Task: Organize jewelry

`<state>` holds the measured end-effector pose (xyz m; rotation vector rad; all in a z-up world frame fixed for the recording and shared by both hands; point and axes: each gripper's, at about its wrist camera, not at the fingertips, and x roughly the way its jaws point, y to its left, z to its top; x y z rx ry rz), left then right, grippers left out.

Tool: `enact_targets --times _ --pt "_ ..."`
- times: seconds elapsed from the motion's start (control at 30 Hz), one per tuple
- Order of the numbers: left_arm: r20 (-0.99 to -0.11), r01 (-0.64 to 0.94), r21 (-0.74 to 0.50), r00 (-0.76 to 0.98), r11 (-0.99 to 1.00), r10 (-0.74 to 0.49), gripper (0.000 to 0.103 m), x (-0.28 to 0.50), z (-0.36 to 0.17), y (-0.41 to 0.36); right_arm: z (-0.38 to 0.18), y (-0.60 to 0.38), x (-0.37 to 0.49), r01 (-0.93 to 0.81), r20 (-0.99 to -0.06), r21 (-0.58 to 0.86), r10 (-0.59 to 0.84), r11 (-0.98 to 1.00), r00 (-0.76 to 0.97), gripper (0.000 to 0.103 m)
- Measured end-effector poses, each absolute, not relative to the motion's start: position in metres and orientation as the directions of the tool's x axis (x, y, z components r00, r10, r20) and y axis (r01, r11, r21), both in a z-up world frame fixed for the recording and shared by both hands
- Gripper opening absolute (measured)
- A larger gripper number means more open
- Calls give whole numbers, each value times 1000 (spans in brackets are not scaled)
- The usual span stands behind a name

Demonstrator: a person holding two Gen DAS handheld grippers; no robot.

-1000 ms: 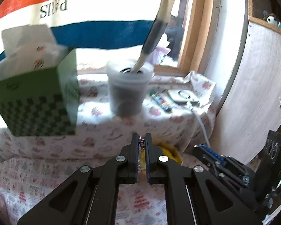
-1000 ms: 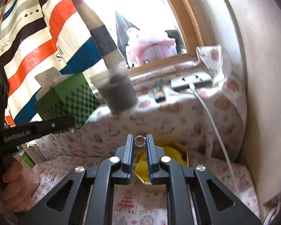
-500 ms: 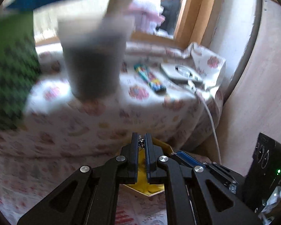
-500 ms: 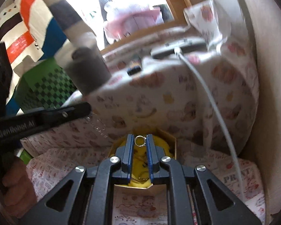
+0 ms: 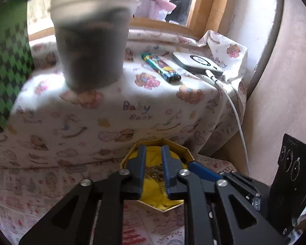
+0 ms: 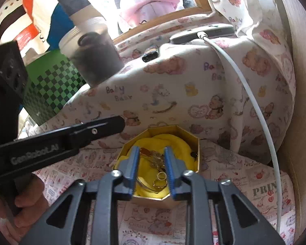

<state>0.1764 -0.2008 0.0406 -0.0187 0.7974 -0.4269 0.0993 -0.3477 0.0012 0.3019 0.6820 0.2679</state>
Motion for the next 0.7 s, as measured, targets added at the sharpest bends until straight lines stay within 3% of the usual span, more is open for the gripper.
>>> enact_targets --times 0.13,0.3,0.53,0.6,0.67,0.7 --pt "-650 348 -140 674 927 -352 20 162 56 -186 6 -348 97 -143 -562 352 332 925 757 28" --pt "-566 313 -110 760 943 -319 33 135 79 -157 23 -342 82 -144 -525 274 273 951 806 37" --pt "-364 251 2 901 968 -233 67 73 104 -112 49 -322 47 -151 -408 165 207 975 889 59" --pt "-312 238 4 923 971 -225 89 58 107 -98 57 -317 37 -149 -372 154 197 977 907 64" --pt "-264 221 -25 939 975 -219 99 44 109 -78 65 -313 27 -159 -332 156 203 975 921 68" --pt "-248 206 -38 946 978 -209 101 39 108 -70 68 -312 23 -158 -313 154 200 975 929 74"
